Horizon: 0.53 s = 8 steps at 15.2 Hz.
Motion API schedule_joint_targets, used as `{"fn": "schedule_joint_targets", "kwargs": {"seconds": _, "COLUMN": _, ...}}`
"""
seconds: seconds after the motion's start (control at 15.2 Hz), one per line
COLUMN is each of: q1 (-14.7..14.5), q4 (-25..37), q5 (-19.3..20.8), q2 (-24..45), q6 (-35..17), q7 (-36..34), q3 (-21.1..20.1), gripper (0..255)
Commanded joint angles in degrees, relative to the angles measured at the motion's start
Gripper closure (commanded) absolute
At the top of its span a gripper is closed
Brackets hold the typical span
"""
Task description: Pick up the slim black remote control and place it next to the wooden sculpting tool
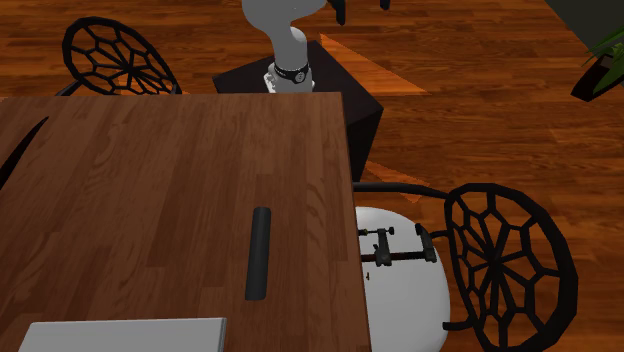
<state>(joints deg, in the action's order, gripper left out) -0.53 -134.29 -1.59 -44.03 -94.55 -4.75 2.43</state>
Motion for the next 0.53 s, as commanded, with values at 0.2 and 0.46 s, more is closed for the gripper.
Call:
{"fn": "schedule_joint_targets", "kwargs": {"seconds": 0.2, "q1": 1.39, "q4": -1.68, "q5": 1.52, "q2": 2.88, "q6": -5.14, "q7": 0.79, "q3": 1.6, "gripper": 0}}
{"fn": "schedule_joint_targets", "kwargs": {"seconds": 0.46, "q1": 3.18, "q4": -3.01, "q5": 3.32, "q2": 7.54, "q6": -11.98, "q7": 1.72, "q3": 3.84, "gripper": 0}}
